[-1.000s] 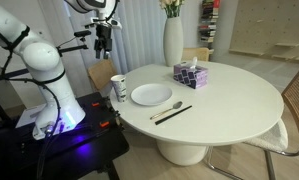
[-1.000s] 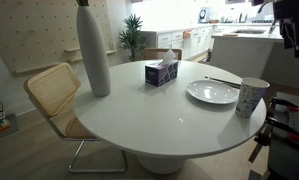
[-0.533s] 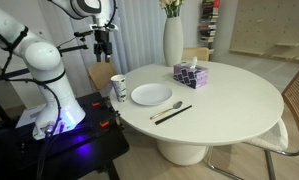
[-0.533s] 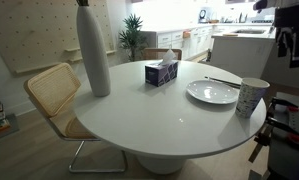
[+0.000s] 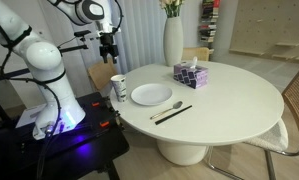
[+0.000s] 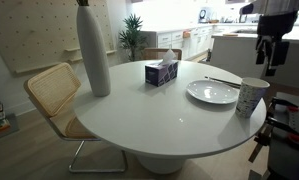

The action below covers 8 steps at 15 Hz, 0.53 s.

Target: Move the cup backward

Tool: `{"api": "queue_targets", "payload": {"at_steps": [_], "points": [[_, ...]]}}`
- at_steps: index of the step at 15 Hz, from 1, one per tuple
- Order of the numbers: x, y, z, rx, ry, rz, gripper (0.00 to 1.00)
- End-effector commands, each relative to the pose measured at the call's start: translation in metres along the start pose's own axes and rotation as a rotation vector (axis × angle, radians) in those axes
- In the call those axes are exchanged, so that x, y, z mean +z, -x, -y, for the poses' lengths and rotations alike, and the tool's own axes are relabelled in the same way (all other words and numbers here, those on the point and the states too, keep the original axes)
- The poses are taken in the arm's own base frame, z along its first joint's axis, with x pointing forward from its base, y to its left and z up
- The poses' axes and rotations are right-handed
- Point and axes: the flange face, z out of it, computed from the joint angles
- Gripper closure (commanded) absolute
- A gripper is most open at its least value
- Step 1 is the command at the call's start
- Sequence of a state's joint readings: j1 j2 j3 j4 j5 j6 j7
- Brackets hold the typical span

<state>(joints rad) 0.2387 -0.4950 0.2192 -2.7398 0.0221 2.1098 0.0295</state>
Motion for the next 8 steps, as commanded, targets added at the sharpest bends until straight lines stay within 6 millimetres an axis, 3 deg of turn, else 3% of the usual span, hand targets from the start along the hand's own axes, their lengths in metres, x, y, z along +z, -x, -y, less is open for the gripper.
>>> {"api": "queue_targets", "payload": {"at_steps": [1,8], "points": [[0.013,-0.018,-0.004,0.024,-0.019,-0.005,0.00],[0.036,-0.023,-0.027,0.101,-0.030,0.034,0.00]]}}
